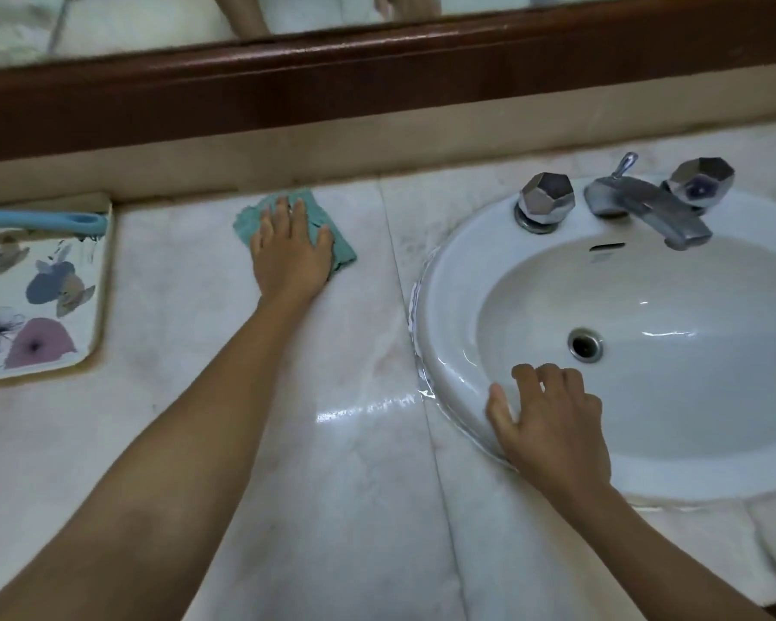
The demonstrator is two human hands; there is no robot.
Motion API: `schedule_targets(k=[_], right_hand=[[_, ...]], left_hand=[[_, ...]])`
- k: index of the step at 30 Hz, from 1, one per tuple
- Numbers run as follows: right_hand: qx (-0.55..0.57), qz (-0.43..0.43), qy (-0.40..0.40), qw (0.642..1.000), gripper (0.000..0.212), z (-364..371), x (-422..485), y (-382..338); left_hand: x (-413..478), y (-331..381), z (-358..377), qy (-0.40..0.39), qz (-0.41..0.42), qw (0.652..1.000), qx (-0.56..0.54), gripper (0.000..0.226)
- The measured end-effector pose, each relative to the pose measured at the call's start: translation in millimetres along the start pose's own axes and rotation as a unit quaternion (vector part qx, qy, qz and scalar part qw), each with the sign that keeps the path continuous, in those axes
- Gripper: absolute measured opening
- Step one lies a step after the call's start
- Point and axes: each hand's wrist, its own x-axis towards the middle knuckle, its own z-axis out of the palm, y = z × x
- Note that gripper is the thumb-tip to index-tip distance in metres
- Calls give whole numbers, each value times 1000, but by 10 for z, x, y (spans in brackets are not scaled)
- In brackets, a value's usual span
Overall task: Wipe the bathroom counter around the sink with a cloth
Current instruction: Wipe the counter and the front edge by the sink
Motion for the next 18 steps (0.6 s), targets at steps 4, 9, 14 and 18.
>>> schedule_targets(k=[4,9,14,18], right_hand=[[-6,-5,3,1000,51,-2,-5,-6],[-10,-6,25,1000,52,18,-19,5],[-19,-9,36,999,54,40,-30,3],[-25,6,40,999,55,50,-39,-14]], left_hand=[[-932,222,175,25,8,999,-20,66],[-2268,207,289,-50,212,976,-19,65],[-1166,-394,58,-15,239,970,35,68],[-346,-746,-165,5,-53,999,-3,67]])
